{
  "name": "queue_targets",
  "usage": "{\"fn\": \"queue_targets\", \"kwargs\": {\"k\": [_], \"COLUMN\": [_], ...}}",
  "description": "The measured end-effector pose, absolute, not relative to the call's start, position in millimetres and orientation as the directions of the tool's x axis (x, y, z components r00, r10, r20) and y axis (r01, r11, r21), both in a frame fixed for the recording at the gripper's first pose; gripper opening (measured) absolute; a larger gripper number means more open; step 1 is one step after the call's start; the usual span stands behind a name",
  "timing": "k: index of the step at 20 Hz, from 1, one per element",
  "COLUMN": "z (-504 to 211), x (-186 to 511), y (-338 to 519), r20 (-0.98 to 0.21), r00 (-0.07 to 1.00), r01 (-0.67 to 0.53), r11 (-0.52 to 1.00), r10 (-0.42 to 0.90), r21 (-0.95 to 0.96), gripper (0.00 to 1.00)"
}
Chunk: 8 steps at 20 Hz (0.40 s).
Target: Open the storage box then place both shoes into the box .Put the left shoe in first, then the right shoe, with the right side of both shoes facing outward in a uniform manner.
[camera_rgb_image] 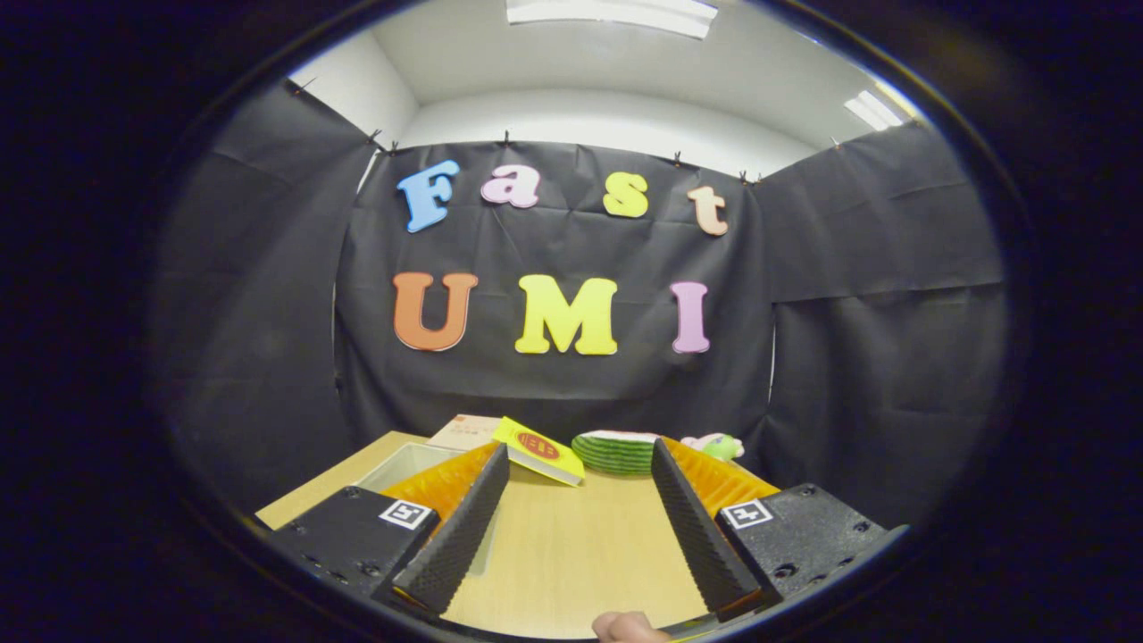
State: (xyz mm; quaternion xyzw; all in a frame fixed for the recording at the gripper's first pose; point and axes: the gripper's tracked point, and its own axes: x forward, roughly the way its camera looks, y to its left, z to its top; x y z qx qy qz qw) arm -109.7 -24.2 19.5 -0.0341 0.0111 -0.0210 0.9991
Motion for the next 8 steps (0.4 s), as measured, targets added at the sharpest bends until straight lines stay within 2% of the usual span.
{"fn": "queue_targets", "kwargs": {"k": [8], "z": [24.6], "x": [-120.0], "y": [-16.6], "r20": [-0.031], "r00": [0.999], "r01": [0.03], "r11": [0.998], "r10": [-0.032], "r21": [-0.062], "gripper": [1.0]}}
